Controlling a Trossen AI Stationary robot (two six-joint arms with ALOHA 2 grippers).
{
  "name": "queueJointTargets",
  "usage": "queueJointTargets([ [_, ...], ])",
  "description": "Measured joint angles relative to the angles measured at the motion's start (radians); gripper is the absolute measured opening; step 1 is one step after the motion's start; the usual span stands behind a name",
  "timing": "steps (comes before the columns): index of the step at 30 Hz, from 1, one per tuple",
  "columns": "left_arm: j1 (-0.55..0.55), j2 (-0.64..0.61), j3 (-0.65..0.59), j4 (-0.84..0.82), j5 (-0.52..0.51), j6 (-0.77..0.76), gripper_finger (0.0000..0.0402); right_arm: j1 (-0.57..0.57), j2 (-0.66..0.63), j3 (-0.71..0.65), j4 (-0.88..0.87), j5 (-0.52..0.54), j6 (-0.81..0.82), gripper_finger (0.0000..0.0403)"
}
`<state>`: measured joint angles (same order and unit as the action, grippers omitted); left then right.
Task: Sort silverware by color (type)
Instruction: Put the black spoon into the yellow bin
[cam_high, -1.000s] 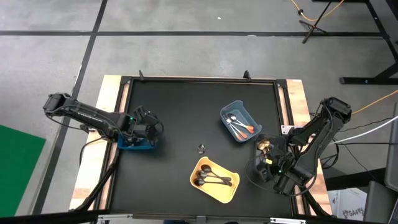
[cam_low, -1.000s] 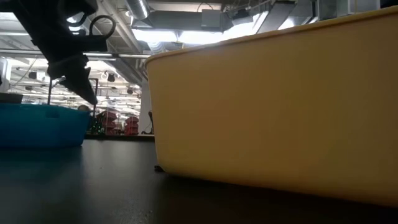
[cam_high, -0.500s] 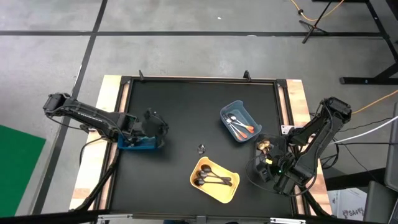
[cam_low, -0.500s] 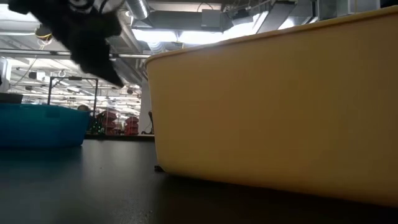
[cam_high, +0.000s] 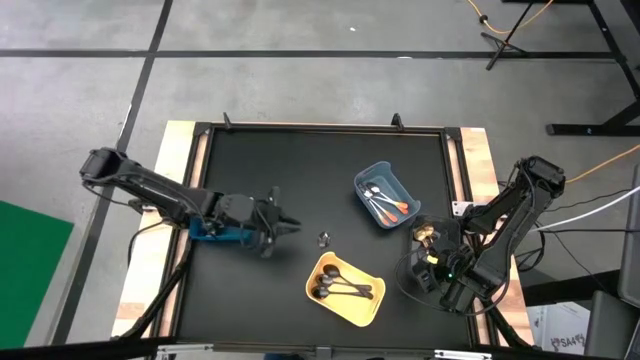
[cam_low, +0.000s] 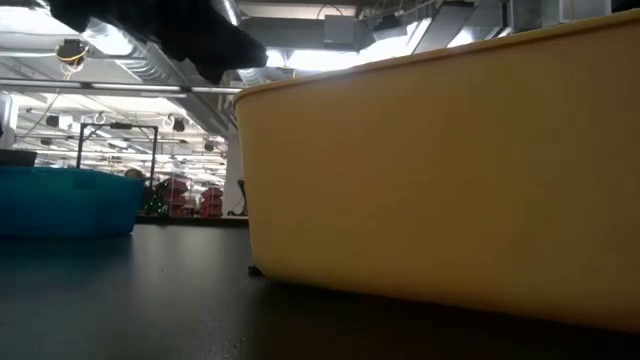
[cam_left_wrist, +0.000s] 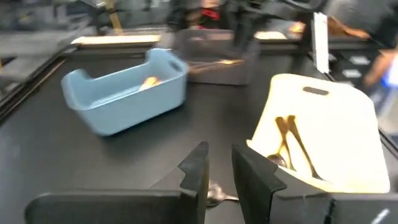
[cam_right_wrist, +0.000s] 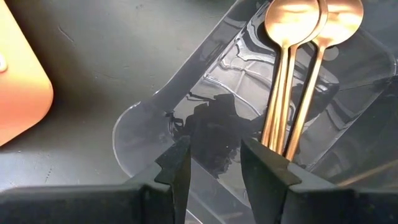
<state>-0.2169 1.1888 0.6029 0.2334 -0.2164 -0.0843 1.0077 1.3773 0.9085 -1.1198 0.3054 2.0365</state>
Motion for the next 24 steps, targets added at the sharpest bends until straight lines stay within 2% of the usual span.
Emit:
queueJointTargets([
  [8,-0.001,0.131,0.0,0.039,0.151,0.262,0.0063,0.0,0.0,0.0,0.003,0.0,0.0,0.0127],
  [14,0.009,0.231,0.0,0.041,0.164,0.434,0.0063,0.0,0.0,0.0,0.003,0.0,0.0,0.0127],
  [24,0.036,0.379,0.0,0.075,0.164,0.487,0.0063,0.0,0.0,0.039,0.049,0.004,0.032,0.0127],
])
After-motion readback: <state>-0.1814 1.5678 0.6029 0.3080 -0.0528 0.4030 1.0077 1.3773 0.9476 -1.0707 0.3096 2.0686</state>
